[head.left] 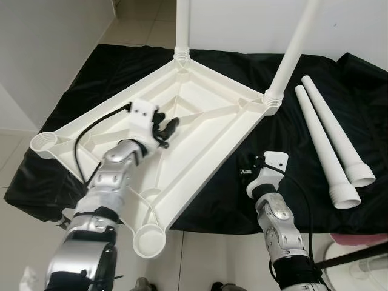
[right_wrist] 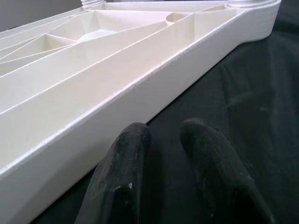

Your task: Building children table

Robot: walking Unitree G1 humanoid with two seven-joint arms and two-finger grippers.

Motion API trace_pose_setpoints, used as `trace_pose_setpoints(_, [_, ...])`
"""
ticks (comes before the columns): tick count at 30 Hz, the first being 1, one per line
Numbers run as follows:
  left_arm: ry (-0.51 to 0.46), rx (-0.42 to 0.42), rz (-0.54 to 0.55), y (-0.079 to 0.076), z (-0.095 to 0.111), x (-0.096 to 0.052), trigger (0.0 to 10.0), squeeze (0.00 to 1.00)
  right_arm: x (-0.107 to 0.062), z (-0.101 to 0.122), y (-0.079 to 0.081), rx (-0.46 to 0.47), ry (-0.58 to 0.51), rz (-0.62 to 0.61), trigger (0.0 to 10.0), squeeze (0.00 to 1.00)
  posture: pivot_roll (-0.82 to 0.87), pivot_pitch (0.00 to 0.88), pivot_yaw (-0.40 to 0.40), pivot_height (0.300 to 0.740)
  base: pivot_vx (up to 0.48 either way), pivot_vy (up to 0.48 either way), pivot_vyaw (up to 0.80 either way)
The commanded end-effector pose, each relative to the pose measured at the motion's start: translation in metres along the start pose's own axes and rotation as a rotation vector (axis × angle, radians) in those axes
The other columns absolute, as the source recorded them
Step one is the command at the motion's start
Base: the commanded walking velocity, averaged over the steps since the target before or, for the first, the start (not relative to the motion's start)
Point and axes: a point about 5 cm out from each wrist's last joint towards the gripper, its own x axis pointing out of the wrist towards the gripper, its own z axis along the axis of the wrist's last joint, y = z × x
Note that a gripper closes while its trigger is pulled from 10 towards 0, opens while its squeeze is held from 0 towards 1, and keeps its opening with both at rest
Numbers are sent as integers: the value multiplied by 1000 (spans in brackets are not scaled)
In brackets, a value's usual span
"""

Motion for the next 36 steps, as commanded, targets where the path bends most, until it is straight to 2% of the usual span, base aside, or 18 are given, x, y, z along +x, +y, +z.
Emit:
trace_pose_setpoints(1, [12,-27,-76,2,-6,-11,10000,1000,-1,2,2,-26,-18,-2,10000,0,17,110,-11,740,0,0,0])
trace_pose_setpoints(2, [7,-26,-63,5,-7,-18,10000,1000,0,4,1,-32,-25,-12,10000,0,19,109,-14,740,0,0,0])
trace_pose_setpoints(6, [3,-23,-56,6,-8,-22,10000,1000,0,5,0,-34,-28,-20,10000,0,19,109,-14,740,0,0,0])
trace_pose_setpoints(10, [-14,-9,-34,11,-8,-39,10000,1000,-1,7,-6,-44,-33,-60,10000,0,24,111,-31,740,0,0,0])
trace_pose_setpoints(12, [-14,-9,-34,11,-8,-39,10000,1000,-1,7,-6,-44,-33,-60,10000,0,24,111,-31,740,0,0,0])
trace_pose_setpoints(13, [-4,-8,-21,14,-10,-45,10000,1000,-2,7,-8,-48,-35,-70,10000,0,26,112,-35,740,0,0,0])
trace_pose_setpoints(14, [-1,12,-17,18,-9,-53,10000,463,-3,7,-9,-53,-36,-74,10000,0,29,113,-35,740,0,0,0])
trace_pose_setpoints(15, [-1,12,-17,18,-9,-53,10000,463,-3,7,-9,-53,-36,-74,10000,0,29,113,-35,740,0,0,0])
trace_pose_setpoints(16, [1,24,-21,21,-7,-60,10000,0,-3,6,-9,-55,-35,-75,10000,0,32,113,-33,740,0,0,0])
trace_pose_setpoints(18, [1,24,-21,21,-7,-60,10000,0,-3,6,-9,-55,-35,-75,10000,0,32,113,-33,740,0,0,0])
trace_pose_setpoints(20, [1,44,-50,25,-2,-70,10000,0,-3,6,-8,-57,-33,-78,10000,0,36,111,-32,740,0,0,0])
trace_pose_setpoints(23, [10,63,-68,26,-1,-75,10000,0,-3,5,-8,-57,-32,-80,10000,0,39,109,-32,740,0,0,0])
trace_pose_setpoints(24, [33,81,-121,25,-1,-85,10000,0,-4,2,-8,-58,-24,-84,10000,0,45,107,-33,740,0,0,0])
trace_pose_setpoints(26, [40,83,-146,24,-1,-88,10000,0,-4,1,-8,-59,-21,-85,10000,0,45,107,-33,740,0,0,0])
trace_pose_setpoints(29, [68,92,-216,16,-4,-95,10000,0,-5,0,-9,-59,-15,-86,10000,0,47,101,-37,740,0,0,0])
trace_pose_setpoints(31, [145,80,-328,4,-12,-107,10000,0,-5,0,-10,-62,-12,-85,10000,0,46,100,-42,740,0,0,0])
trace_pose_setpoints(32, [145,80,-328,4,-12,-107,10000,0,-5,0,-10,-62,-12,-85,10000,0,46,100,-42,740,0,0,0])
trace_pose_setpoints(36, [298,117,-517,-17,-25,-131,10000,0,-5,0,-13,-73,-7,-83,10000,0,53,100,-54,740,0,0,0])
